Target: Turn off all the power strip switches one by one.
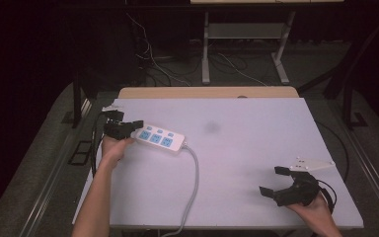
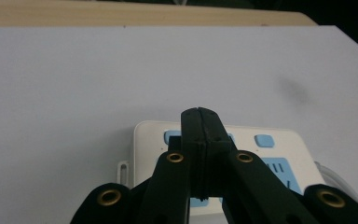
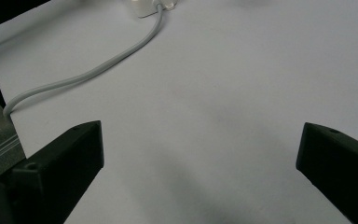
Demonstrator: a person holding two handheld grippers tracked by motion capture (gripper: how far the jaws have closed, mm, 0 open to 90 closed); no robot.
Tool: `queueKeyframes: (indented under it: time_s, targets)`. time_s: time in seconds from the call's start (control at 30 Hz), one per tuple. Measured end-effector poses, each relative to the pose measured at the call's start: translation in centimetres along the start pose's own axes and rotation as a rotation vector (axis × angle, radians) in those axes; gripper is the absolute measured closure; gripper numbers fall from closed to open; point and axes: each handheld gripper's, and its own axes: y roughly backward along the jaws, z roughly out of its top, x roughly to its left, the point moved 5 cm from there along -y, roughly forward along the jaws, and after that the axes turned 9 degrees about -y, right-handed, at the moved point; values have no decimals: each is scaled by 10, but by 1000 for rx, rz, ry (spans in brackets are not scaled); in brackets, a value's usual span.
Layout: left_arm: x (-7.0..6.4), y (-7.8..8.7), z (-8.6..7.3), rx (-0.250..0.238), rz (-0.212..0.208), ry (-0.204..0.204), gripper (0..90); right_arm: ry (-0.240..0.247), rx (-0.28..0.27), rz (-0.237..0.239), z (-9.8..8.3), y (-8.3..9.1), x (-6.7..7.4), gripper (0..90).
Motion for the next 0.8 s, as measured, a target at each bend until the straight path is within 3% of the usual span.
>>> queueKeyframes:
  time_s: [0.17, 0.33, 0.5, 0.7, 0.8]
  targets:
    - [-12, 16, -2, -51, -5, -55, 852, -1, -3, 4, 1, 0, 0, 6]
    - [-21, 24, -6, -65, -22, -62, 741, 2, -5, 6, 1, 1, 1, 6]
    - [-30, 29, -8, -60, -45, -41, 533, 1, -7, 8, 1, 2, 1, 6]
    - [-48, 38, -8, -76, -87, -32, 144, 0, -11, 10, 1, 2, 1, 6]
    - [-59, 42, -10, -65, -89, -33, 0, 1, -12, 14, 1, 2, 1, 6]
